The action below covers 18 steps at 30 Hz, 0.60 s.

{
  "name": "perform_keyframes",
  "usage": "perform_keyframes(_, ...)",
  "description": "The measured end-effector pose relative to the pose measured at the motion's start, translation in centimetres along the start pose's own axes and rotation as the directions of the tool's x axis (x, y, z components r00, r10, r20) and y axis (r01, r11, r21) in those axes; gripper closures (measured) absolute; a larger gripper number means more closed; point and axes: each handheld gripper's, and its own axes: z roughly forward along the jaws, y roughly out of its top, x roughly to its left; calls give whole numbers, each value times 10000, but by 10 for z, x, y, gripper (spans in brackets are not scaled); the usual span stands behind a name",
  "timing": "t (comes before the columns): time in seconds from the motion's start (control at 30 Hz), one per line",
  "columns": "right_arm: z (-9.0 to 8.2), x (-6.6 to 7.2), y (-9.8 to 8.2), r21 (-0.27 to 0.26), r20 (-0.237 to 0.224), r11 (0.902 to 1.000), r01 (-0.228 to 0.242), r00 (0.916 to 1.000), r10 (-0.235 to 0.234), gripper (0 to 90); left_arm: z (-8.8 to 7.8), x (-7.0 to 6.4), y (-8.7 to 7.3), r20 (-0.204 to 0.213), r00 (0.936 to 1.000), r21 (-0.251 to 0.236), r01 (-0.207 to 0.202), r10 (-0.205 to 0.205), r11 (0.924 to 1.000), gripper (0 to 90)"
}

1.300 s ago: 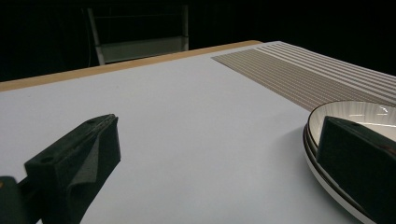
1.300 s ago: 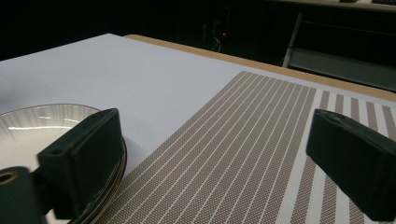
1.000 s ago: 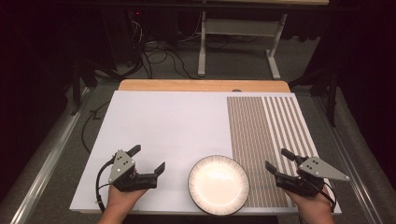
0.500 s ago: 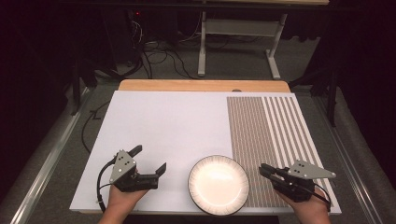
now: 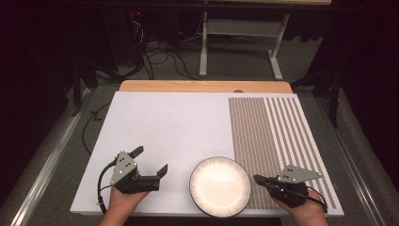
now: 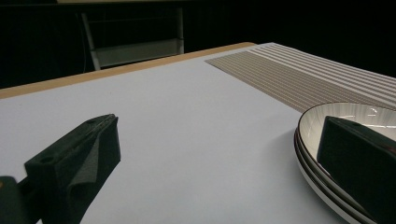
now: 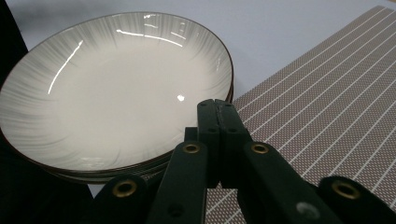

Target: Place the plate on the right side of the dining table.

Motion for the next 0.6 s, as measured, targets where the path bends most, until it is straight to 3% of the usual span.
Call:
perform_keyframes(0.3, 6, 6, 1, 642, -358, 9973, 354, 9988, -331, 900, 0, 1, 0, -4, 10000, 2, 12, -12, 10000, 1)
perform_keyframes(0.6, 10, 8, 1, 862, -445, 9953, 443, 9982, -406, 900, 0, 0, 0, 2, 10000, 5, 34, -34, 10000, 1)
